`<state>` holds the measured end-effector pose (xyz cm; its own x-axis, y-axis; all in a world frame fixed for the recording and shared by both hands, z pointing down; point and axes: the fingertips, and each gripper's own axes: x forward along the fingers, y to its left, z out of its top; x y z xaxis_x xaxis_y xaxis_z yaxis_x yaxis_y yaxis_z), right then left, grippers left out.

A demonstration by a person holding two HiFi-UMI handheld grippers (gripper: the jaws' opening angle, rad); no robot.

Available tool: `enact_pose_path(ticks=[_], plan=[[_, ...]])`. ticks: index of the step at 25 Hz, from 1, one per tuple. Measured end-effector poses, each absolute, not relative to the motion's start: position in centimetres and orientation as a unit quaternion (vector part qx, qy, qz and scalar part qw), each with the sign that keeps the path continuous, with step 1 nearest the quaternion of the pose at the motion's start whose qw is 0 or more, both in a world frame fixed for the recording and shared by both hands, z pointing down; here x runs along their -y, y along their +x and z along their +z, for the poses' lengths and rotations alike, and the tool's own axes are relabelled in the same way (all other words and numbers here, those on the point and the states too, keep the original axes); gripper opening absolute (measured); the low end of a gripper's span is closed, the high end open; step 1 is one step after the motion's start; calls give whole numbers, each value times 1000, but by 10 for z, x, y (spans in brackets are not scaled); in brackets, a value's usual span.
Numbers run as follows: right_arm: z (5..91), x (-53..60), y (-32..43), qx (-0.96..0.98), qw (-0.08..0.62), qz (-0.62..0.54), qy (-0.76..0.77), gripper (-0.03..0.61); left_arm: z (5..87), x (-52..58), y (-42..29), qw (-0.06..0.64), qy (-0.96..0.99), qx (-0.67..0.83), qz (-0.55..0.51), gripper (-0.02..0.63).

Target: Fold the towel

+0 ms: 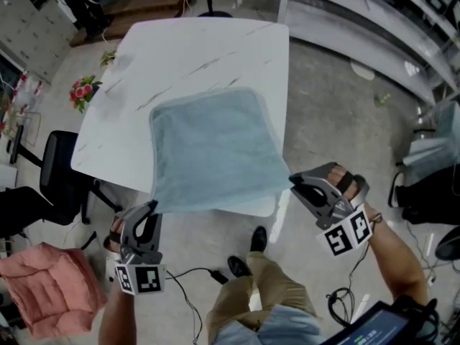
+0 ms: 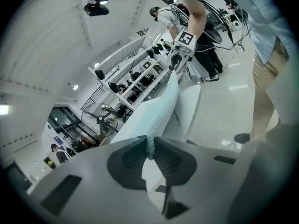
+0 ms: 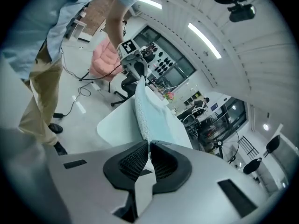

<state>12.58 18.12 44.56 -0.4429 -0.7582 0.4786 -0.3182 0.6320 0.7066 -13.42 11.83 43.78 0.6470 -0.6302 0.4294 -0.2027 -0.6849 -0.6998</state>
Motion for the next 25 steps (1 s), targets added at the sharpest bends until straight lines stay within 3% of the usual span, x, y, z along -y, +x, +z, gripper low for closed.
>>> enact_pose_path(ticks=[6, 11, 17, 25], plan=[[402, -141, 134, 824, 374, -221, 364, 31, 398, -82, -129, 280, -865, -259, -327, 34], [377, -99, 133, 841, 344, -172, 381, 31, 379, -46, -129, 208, -886, -284, -303, 34], [375, -47, 139, 846, 327, -124, 403, 31, 381, 8, -127, 117, -901, -297, -295, 34], [385, 0, 159, 839, 314, -61, 440, 31, 394, 71, -111, 73, -906, -274, -313, 35]])
